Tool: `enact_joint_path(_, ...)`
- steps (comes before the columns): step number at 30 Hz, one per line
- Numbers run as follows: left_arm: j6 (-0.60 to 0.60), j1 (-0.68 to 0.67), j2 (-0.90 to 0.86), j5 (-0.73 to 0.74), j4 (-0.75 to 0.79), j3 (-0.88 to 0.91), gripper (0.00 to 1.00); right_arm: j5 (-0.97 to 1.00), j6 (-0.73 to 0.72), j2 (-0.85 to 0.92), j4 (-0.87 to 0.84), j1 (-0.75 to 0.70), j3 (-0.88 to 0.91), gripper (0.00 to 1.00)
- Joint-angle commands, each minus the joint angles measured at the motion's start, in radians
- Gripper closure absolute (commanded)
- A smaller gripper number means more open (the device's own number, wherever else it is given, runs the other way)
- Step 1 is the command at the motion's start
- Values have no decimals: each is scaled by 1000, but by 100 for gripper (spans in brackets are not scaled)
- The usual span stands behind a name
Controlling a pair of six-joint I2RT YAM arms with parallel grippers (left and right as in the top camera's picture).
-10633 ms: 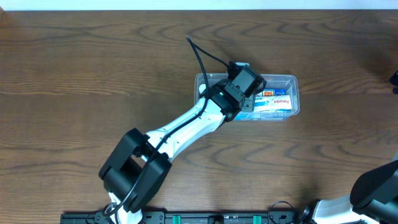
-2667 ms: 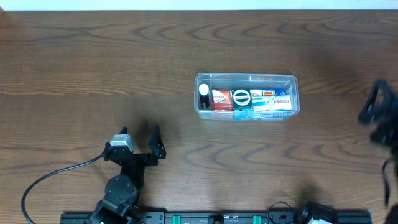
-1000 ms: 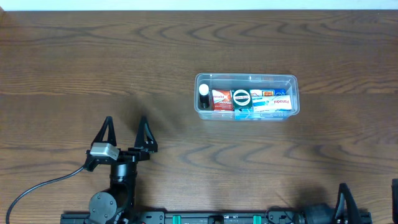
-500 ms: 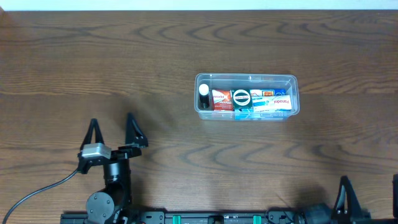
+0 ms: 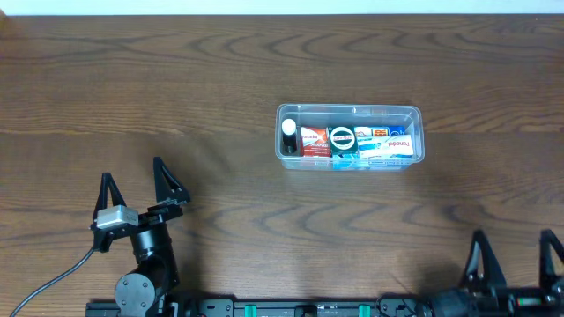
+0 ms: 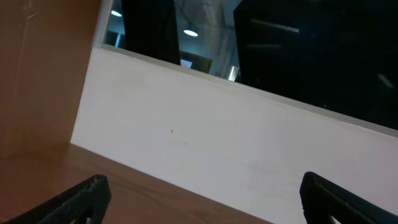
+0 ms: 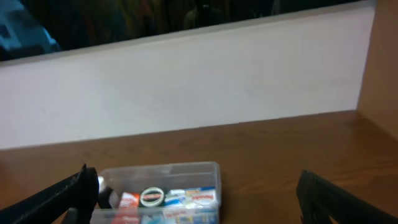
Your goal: Pack container
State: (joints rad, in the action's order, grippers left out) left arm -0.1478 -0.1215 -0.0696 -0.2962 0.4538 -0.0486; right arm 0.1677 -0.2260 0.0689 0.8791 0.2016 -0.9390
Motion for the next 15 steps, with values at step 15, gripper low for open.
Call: enact_joint_path(15, 23, 15, 0, 47, 3, 1, 2, -176, -144, 3, -636, 14, 525, 1)
